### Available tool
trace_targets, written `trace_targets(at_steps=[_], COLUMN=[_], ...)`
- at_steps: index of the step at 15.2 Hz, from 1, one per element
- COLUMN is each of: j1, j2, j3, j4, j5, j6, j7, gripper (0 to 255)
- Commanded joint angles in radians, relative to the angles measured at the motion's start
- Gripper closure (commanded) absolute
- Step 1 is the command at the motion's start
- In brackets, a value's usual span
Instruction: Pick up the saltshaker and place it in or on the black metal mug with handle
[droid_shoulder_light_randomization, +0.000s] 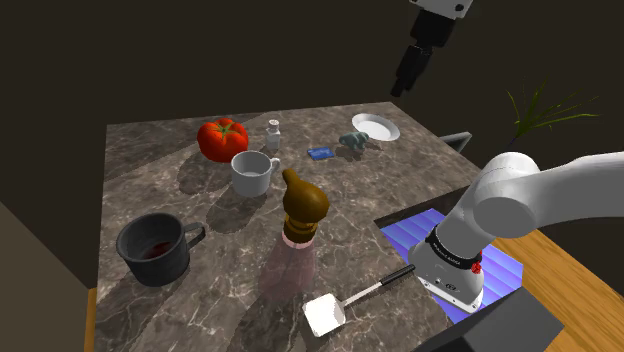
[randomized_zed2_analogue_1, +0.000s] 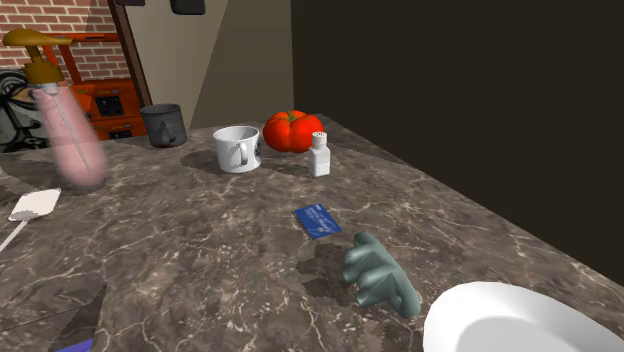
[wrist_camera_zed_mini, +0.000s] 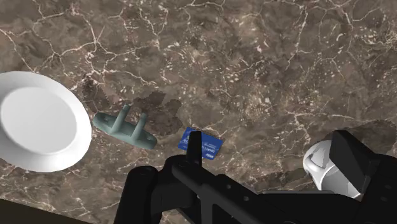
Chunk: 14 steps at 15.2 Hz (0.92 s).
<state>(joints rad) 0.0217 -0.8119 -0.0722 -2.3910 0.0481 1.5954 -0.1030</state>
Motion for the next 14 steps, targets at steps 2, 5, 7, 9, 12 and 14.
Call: trace_targets(at_steps=[2, 5, 7, 9, 12, 14], j1=[0.004, 0.015, 0.022, 0.028, 0.036, 0.04], j2=[0.024, 0.104, 0.162, 0.225, 0.324, 0.393], j3=[0.007, 0.029, 0.043, 0.056, 0.076, 0.089], j4=[-0.007, -0.019, -0.02, -0.014, 0.005, 0.025], j5=[0.003, 0.01, 0.013, 0.015, 0.015, 0.012], j6=[0.036, 0.143, 0.212, 0.279, 0.374, 0.433], j7=[0.004, 0.016, 0.024, 0.033, 0.046, 0.057], gripper=[0, 0, 0, 0, 0, 0])
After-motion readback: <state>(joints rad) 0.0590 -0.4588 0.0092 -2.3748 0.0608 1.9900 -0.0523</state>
